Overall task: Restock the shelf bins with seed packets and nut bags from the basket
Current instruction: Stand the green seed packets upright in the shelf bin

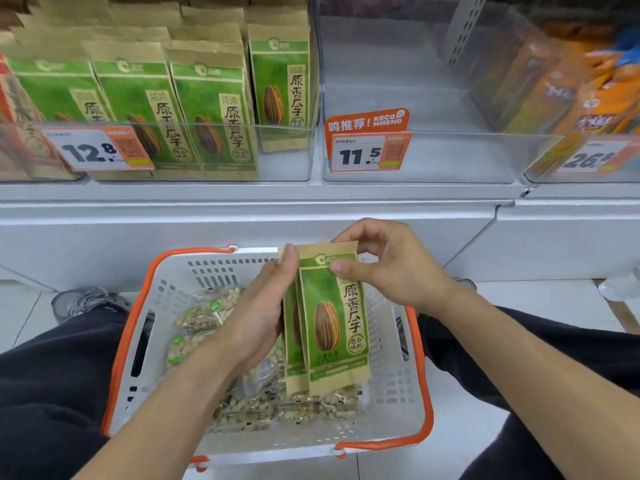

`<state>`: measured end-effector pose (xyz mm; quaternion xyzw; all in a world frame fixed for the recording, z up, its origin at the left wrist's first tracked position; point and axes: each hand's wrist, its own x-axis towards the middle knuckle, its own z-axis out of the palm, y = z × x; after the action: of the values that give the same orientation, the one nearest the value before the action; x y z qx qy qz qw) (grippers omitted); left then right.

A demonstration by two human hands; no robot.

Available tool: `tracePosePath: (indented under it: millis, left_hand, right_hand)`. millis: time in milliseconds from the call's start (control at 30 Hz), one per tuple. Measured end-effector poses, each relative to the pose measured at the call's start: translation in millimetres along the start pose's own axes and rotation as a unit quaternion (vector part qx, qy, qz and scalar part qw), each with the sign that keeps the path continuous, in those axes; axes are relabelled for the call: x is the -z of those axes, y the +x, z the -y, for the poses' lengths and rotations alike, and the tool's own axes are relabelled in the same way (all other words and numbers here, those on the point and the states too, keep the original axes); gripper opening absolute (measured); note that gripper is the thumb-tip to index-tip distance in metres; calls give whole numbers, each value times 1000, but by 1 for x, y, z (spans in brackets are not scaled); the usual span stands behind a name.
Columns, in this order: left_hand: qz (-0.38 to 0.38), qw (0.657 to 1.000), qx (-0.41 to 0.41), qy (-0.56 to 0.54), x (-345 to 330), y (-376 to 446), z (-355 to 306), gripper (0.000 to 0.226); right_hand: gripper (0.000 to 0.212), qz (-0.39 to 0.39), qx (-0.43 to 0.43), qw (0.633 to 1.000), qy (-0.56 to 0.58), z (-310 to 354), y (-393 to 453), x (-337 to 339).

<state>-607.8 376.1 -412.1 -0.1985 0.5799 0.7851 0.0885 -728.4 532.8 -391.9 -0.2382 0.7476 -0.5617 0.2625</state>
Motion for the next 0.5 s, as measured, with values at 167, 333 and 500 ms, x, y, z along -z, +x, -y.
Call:
tracePosePath:
  millis: [167,333,500]
  left_hand:
    - [-77,978,-123,153,-14,-7,-43,55]
    - [-114,963,-208,130,-12,5,-84,36]
    - [-93,948,-269,143,-9,8,-123,22]
  right_hand:
    - [16,1,38,998,-56,44,17,6]
    - [13,-43,65,996,43,87,36,8]
    - [63,79,99,991,30,124,50,30]
